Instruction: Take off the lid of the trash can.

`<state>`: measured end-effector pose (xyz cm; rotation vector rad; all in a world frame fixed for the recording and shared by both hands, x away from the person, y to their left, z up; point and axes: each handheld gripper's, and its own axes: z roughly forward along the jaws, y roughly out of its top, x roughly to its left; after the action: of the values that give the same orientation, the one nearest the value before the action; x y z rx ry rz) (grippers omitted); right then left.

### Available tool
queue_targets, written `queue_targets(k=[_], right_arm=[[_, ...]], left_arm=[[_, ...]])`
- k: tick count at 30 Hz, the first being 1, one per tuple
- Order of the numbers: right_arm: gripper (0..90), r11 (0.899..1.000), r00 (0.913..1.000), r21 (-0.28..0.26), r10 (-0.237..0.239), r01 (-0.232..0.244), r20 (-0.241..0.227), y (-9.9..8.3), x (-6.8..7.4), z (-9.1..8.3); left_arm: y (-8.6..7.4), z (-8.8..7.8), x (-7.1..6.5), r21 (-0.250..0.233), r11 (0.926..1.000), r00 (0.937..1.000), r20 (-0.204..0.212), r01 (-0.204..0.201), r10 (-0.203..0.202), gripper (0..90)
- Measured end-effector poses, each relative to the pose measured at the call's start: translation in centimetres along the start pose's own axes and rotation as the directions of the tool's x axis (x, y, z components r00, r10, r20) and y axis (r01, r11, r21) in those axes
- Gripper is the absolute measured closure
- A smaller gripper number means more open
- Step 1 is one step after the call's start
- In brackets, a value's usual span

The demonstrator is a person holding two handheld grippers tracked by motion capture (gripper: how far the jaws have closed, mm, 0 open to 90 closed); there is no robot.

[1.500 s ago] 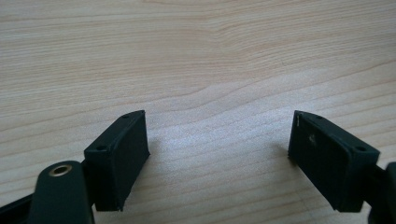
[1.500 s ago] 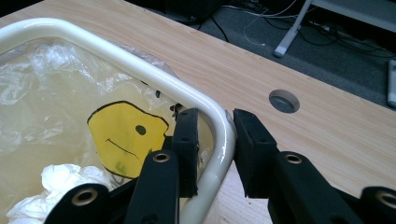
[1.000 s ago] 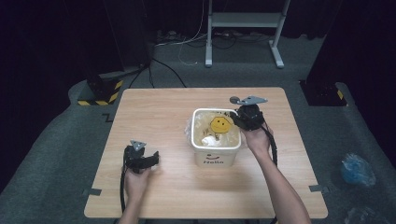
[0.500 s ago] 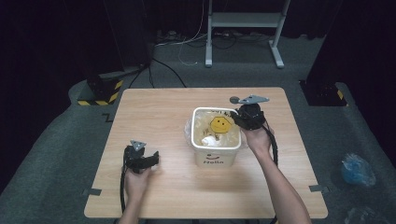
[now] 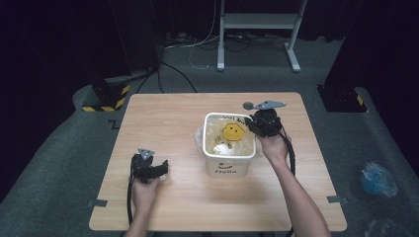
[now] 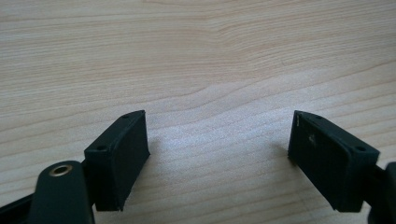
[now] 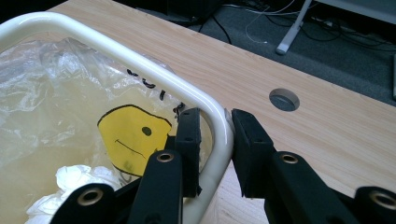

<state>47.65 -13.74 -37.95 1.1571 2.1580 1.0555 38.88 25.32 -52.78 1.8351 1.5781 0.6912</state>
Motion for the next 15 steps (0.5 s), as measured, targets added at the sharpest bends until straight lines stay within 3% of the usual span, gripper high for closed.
queue_targets(k=[15], right_arm=[[73.9,1.0,1.0,0.001,0.002,-0.002,0.001,0.05,-0.16,-0.37]], left_arm=[[0.01,0.0,0.01,0.0,1.0,1.0,-0.001,-0.001,0.001,20.2]])
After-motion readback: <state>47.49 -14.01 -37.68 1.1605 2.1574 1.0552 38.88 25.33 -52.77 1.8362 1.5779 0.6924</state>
